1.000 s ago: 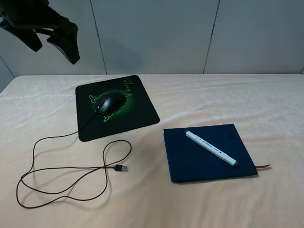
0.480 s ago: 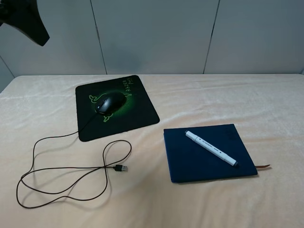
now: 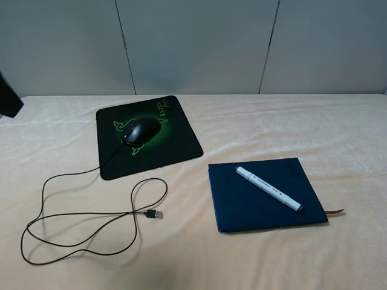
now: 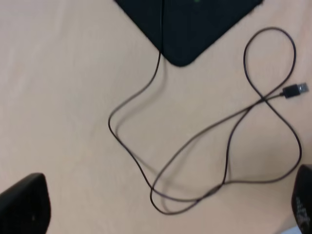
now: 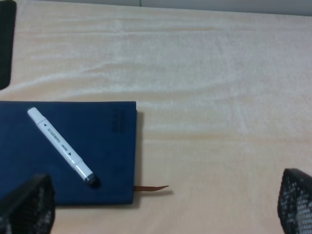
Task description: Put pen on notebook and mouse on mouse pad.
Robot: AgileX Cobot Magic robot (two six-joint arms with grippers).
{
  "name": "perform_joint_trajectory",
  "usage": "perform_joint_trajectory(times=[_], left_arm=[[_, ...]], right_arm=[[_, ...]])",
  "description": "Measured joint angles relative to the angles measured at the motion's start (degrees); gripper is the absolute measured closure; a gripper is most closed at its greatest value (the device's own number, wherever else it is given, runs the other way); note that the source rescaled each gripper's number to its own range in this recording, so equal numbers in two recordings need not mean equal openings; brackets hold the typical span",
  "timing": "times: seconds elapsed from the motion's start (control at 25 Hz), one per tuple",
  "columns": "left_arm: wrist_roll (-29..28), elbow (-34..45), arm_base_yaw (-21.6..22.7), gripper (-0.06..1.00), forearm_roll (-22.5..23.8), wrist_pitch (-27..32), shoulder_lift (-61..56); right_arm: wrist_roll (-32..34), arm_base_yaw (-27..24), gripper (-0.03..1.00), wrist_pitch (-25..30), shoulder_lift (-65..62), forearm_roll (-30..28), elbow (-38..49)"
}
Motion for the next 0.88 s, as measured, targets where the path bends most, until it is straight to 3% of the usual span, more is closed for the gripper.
perform_joint_trajectory(times=[0.72,0.88], left_arm=[[-3.8,20.4,0.1,-0.05,-1.6,0.1,-38.4],[-5.1,24.3,3.5,-0.05,-1.6,-0.4,-42.4]], right_arm=[[0.0,0.0,-0.03,0.0,0.0,0.0,0.0],[0.0,0.0,-0.03,0.0,0.0,0.0,0.0]])
